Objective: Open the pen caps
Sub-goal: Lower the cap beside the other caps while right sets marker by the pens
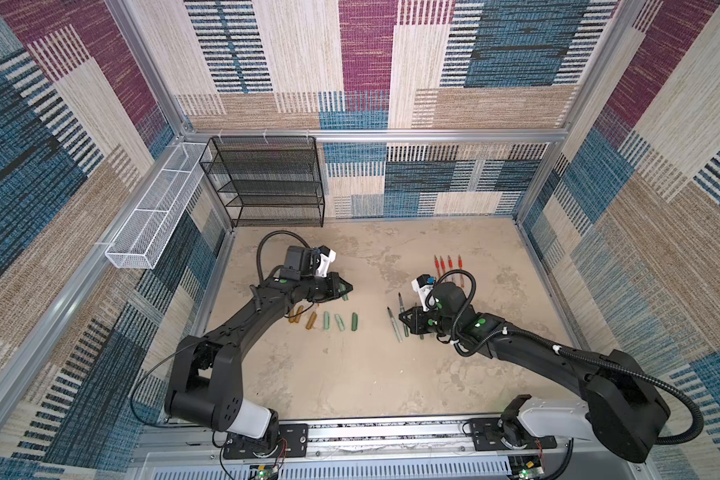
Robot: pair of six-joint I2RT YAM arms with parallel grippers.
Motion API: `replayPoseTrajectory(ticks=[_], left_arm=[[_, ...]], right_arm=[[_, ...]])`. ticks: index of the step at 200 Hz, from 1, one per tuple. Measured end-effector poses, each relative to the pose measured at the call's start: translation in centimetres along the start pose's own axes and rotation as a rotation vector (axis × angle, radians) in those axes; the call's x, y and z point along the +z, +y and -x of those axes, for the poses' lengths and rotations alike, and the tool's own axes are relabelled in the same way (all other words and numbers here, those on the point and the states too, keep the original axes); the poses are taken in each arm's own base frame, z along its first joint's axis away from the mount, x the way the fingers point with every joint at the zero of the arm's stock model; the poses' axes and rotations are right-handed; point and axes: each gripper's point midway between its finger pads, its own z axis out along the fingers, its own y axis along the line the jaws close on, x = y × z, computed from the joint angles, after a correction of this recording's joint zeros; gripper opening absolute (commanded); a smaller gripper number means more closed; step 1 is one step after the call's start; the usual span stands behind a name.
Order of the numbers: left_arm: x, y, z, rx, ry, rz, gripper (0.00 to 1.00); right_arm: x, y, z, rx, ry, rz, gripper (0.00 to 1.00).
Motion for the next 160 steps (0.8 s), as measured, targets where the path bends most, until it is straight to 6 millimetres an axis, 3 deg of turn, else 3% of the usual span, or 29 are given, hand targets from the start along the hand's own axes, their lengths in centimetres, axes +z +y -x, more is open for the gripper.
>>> replayPoseTrajectory(ticks=[28, 70, 87, 121, 160], left_arm=[[3.3, 2.2, -2.8, -0.006, 0.104, 0.114, 0.09], [6.5, 1.5, -5.7, 0.054, 0.22, 0.145, 0.17], [7.5, 2.6, -6.3, 0.048, 0.253, 0.195, 0.19], [8.6, 4.2, -7.3, 0.045, 0.299, 0.277, 0.38], [8.3, 4.6, -6.9, 0.057, 0.287, 0.321, 0.47]], right_arm=[[1.1, -2.7, -0.9, 0.016, 0.047, -0.096, 0.02], [3.4, -5.6, -2.4, 0.029, 0.124, -0.195, 0.11], [4.1, -6.5, -3.1, 0.034, 0.155, -0.231, 0.19], [4.3, -6.4, -2.1, 0.025, 0.139, -0.246, 0.35], [2.7, -5.2, 0.3, 0.005, 0.072, -0.244, 0.47]])
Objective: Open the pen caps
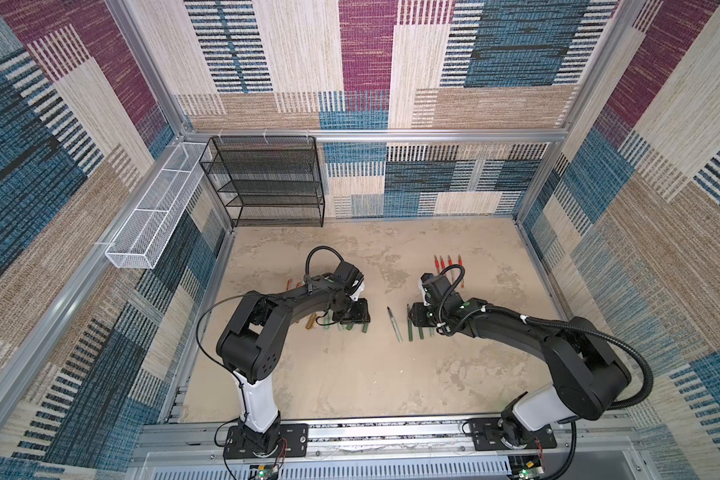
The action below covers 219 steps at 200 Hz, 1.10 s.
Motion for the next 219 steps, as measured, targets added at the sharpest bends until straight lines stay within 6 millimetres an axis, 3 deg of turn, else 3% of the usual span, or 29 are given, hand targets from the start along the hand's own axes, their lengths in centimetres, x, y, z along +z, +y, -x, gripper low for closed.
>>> replayPoseTrajectory(ticks=[28, 55, 70, 89, 128, 161, 193, 219], left_arm=[[-2.4, -0.4, 0.5, 0.014, -0.051, 0.01, 0.59], [-7.2, -1.9, 2.0, 0.074, -0.187, -0.012, 0.71], [-9.8, -2.3, 2.8, 0.1, -0.261, -0.023, 0.79], [-12.9, -1.3, 3.8, 0.128, -0.355, 0.006, 0.86], [-18.3, 3.9, 5.2, 0.119, -0.533, 0.135, 0.99], [-19.2, 9.7, 5.2, 0.101, -0.598, 0.268, 0.99], [-17.0, 16.6, 3.1, 0.01, -0.618, 0.372, 0.99], [-15.3, 17.9, 1.8, 0.043, -0.659, 0.395, 0.99]], right_arm=[[-3.0, 0.0, 2.1, -0.02, -0.1, -0.014, 0.71], [-6.5, -2.2, 5.0, -0.01, -0.246, -0.079, 1.0], [-8.3, -4.4, 6.2, -0.003, -0.316, -0.142, 1.0], [-10.1, -7.5, 7.3, 0.031, -0.397, -0.228, 1.0], [-11.9, -14.0, 7.7, 0.068, -0.531, -0.386, 1.0], [-12.1, -17.9, 7.2, 0.015, -0.614, -0.467, 1.0], [-12.6, -20.3, 7.0, -0.024, -0.706, -0.507, 1.0], [-12.2, -21.7, 6.7, -0.012, -0.764, -0.499, 1.0]])
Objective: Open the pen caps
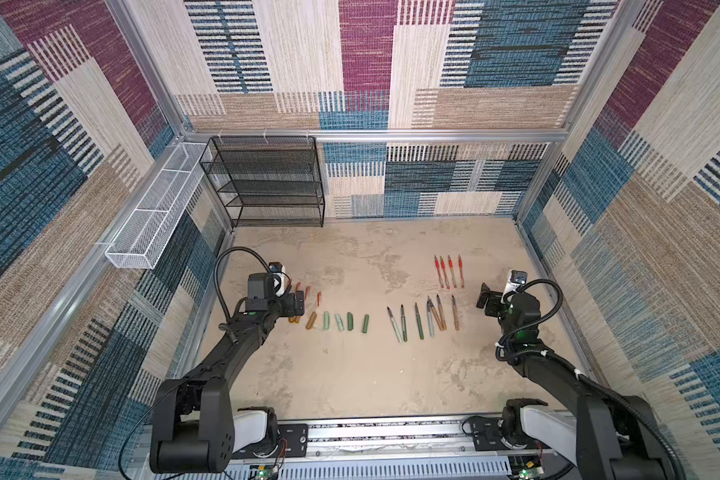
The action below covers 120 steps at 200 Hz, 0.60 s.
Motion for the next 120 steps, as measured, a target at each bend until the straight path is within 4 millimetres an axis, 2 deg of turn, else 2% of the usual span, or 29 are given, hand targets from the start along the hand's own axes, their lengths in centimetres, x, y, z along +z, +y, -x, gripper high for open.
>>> replayPoseTrajectory(ticks=[26, 48, 64, 81, 101, 120], left_arm=[[1.0, 0.1, -1.4, 0.035, -0.068, -0.007, 0.99], [1.8, 0.1, -1.7, 0.08, -0.132, -0.005, 0.99], [2.0, 0.1, -0.6, 0.094, -0.188, -0.002, 1.0], [2.5, 0.0, 0.5, 0.104, -0.25, -0.002, 0.99], [3.5, 0.1, -0.8, 0.106, -0.261, 0.003, 0.99], [3.7, 0.5, -1.7, 0.106, -0.25, 0.035, 0.99]], right_arm=[[0.9, 0.9, -1.7, 0.007, 0.003, 0.054, 1.0], [1.5, 1.1, -0.9, 0.016, -0.049, 0.063, 1.0], [1.9, 1.5, 0.0, 0.023, -0.1, 0.083, 1.0], [2.5, 2.2, -0.1, 0.018, -0.113, 0.123, 1.0], [2.6, 3.4, -0.8, -0.006, -0.121, 0.193, 1.0], [2.0, 3.5, -1.1, -0.01, -0.137, 0.206, 1.0]])
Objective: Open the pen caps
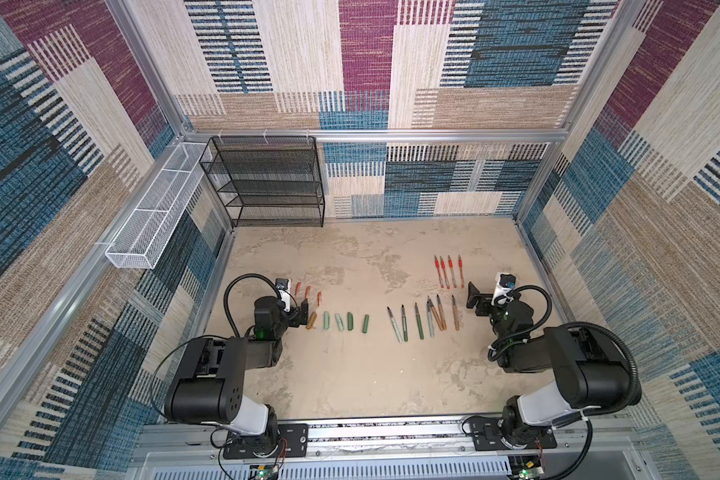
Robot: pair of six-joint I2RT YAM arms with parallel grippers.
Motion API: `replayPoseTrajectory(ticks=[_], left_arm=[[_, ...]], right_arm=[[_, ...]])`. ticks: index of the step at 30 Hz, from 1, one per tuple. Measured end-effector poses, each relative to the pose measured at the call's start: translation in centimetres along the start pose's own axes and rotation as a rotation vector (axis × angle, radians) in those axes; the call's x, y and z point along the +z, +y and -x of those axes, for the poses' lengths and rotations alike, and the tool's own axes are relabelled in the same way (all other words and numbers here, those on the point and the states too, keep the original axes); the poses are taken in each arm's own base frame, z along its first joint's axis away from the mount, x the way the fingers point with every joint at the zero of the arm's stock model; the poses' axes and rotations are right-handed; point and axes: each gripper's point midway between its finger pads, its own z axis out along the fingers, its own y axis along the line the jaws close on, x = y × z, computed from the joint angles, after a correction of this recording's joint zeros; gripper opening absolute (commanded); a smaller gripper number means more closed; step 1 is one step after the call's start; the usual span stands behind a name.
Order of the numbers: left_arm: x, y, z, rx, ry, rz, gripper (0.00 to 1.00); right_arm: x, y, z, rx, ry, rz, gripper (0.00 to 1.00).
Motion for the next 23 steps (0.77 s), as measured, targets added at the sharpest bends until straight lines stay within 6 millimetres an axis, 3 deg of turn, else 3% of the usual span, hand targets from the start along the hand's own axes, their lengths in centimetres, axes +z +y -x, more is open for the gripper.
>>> replayPoseTrajectory(ticks=[8, 14, 23], left_arm=[[1.0, 2.2, 4.1, -0.027, -0.083, 0.102, 0.99], [1.1, 2.5, 3.5, -0.035, -0.057, 0.12, 0.99], [0.9, 2.5, 3.0, -0.035, -0.049, 0.125, 0.99]], right_arm=[[0.0, -0.1, 1.8, -0.001, -0.071, -0.008, 1.0], [0.4, 1.3, 2.4, -0.03, -0.082, 0.07, 1.0], [0.6, 1.4, 2.2, -0.035, -0.072, 0.08, 1.0]])
